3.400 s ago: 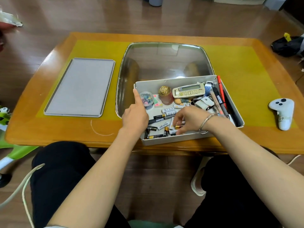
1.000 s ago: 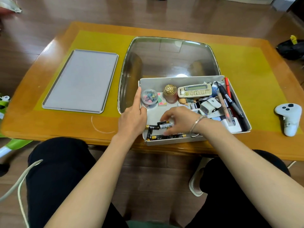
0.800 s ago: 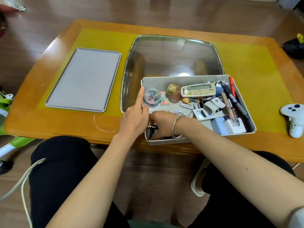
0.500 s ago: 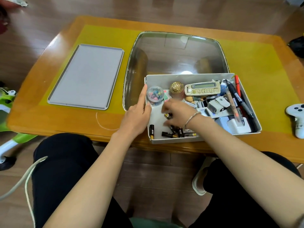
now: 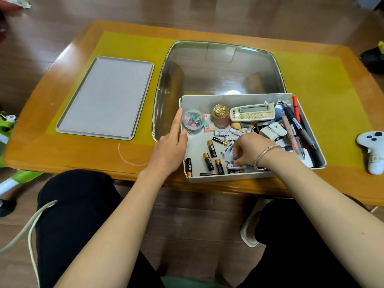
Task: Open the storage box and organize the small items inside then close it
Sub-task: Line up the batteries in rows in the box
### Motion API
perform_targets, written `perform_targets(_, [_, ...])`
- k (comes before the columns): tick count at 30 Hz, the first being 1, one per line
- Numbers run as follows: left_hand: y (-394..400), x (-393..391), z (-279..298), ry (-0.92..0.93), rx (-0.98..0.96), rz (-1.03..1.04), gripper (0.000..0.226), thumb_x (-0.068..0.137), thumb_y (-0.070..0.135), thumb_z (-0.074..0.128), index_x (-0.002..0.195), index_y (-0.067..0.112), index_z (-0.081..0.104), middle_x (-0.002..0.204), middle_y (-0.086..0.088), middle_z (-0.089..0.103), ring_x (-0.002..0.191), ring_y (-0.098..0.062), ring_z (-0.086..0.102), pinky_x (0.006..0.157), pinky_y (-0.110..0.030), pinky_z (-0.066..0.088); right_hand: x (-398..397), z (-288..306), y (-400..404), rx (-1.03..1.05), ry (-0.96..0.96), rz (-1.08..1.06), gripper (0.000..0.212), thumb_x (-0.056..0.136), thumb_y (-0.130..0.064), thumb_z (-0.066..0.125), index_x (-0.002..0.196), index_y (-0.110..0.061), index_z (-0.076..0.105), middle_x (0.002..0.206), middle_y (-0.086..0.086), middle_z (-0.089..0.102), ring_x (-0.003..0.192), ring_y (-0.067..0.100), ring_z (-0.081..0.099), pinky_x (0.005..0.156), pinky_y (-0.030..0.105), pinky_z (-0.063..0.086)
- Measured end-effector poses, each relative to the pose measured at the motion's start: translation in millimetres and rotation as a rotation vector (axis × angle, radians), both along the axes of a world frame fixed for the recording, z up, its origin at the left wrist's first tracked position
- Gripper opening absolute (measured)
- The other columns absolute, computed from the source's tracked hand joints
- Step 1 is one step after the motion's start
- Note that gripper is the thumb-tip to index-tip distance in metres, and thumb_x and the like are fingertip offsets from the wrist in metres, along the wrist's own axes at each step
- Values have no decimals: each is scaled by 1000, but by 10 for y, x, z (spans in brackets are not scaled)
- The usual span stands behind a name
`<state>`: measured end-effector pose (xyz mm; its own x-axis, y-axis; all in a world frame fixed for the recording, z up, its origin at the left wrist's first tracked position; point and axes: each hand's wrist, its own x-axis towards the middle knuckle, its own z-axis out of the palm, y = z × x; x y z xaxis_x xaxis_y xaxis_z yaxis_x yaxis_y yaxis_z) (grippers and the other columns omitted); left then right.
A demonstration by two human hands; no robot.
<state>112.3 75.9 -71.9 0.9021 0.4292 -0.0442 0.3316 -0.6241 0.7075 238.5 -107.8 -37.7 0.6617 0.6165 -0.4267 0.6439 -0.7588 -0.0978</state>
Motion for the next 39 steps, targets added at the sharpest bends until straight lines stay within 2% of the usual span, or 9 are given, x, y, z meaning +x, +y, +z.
perform_targets(5, [4, 4, -18, 1, 4, 13, 55, 104, 38, 25, 149, 45, -7, 81, 15, 52, 65, -10, 56, 49, -25, 41, 22, 138, -7, 357, -115, -106, 12, 83, -25, 64, 81, -14, 69, 80, 6, 70, 76, 20, 62, 73, 29, 50])
perform_targets(8, [-3, 5, -17, -3, 2, 20, 55, 104, 38, 24, 149, 45, -7, 79, 18, 50, 64, -9, 56, 48, -24, 38, 159, 339, -165, 566, -338, -289, 17, 86, -20, 58, 83, -8, 70, 79, 14, 70, 72, 30, 61, 67, 31, 46])
perform_targets(12, [-9, 2, -17, -6, 8, 29, 55, 104, 37, 25, 149, 45, -7, 78, 15, 52, 63, -10, 56, 47, -25, 39, 444, 457, -489, 482, -539, -538, 24, 87, -27, 56, 99, -13, 70, 96, 22, 69, 90, 43, 60, 72, 38, 47])
perform_targets(16, [-18, 5, -34, -7, 10, 44, 56, 104, 36, 26, 149, 45, -6, 73, 9, 54, 59, -12, 53, 46, -26, 38, 579, 403, -643, 335, -457, -658, 36, 80, -31, 69, 113, -15, 65, 111, 22, 62, 100, 42, 57, 80, 40, 46])
perform_targets(20, [-15, 6, -40, -1, 23, 50, 56, 104, 36, 26, 149, 46, -6, 70, 7, 54, 58, -11, 52, 46, -24, 34, 534, 358, -667, 351, -459, -684, 50, 76, -31, 76, 121, -14, 59, 120, 19, 52, 104, 42, 55, 85, 43, 44])
perform_targets(27, [-23, 8, -26, 10, 16, 48, 57, 104, 36, 26, 149, 45, -7, 76, 3, 58, 62, -15, 56, 49, -31, 46, 399, 394, -574, 455, -493, -652, 49, 80, -25, 71, 125, -16, 54, 123, 15, 45, 100, 39, 55, 83, 43, 45])
perform_targets(30, [-29, 9, -12, 0, 9, 55, 56, 104, 35, 26, 150, 44, -6, 83, 4, 61, 65, -14, 59, 54, -37, 54, 230, 386, -358, 556, -458, -460, 42, 82, -22, 69, 121, -14, 55, 120, 13, 48, 101, 33, 55, 85, 39, 45])
perform_targets(34, [-30, 7, -27, -23, 5, 62, 55, 104, 36, 26, 150, 44, -4, 80, 6, 60, 64, -14, 59, 51, -35, 53, -119, 238, 119, 450, -136, -141, 29, 80, -34, 71, 106, -21, 64, 97, -1, 63, 93, 18, 59, 85, 34, 49])
perform_targets(39, [6, -5, -68, -32, -5, 34, 53, 103, 41, 23, 148, 48, -5, 89, 7, 56, 69, -7, 56, 51, -26, 46, -405, -92, 658, 174, 126, 20, 45, 66, -56, 74, 83, -17, 60, 77, -3, 61, 74, 15, 56, 68, 31, 49])
